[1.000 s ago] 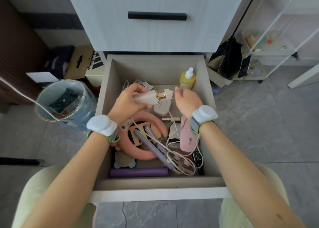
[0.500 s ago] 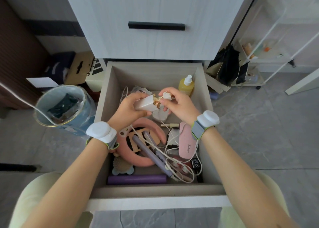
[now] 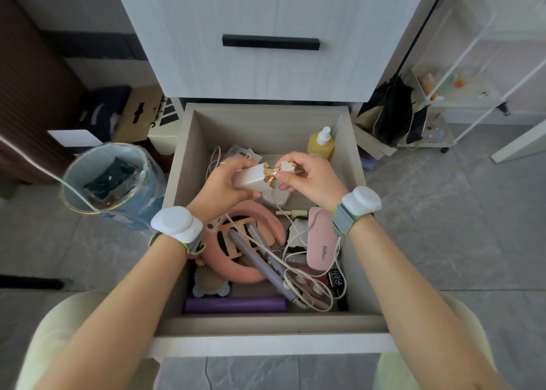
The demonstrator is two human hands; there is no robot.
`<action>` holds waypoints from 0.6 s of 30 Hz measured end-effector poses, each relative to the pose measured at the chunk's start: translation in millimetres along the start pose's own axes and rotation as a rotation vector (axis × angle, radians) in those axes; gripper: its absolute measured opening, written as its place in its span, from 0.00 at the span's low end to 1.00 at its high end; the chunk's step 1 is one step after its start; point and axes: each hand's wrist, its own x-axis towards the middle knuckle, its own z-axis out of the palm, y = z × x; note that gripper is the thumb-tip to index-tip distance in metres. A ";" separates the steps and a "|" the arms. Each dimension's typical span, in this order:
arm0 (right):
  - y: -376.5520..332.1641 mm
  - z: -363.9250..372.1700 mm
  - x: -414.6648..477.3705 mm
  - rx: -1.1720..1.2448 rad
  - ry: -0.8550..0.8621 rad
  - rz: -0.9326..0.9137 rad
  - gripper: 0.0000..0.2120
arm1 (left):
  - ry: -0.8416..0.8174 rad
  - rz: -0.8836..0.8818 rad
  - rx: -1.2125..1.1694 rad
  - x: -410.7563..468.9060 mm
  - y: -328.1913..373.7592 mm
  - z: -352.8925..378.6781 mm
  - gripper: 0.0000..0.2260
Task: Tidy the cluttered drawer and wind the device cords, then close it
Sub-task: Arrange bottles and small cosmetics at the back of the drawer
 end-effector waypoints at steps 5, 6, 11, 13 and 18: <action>-0.8 4.9 -1.4 -0.053 0.012 -0.058 0.07 | -0.004 0.017 0.006 0.2 -2.3 -0.1 0.22; -0.9 4.4 -1.1 -0.061 0.007 -0.056 0.07 | -0.015 0.018 -0.001 -0.1 -2.7 0.2 0.21; -1.3 -0.7 -0.7 -0.053 -0.010 -0.036 0.08 | -0.033 0.017 -0.027 0.8 -4.3 2.7 0.21; -1.2 0.5 -0.6 -0.065 -0.020 -0.041 0.09 | -0.038 0.018 -0.027 0.7 -7.3 2.2 0.21; -2.9 -2.3 -1.0 -0.051 -0.030 -0.039 0.09 | -0.078 0.008 -0.050 1.7 -9.7 1.5 0.23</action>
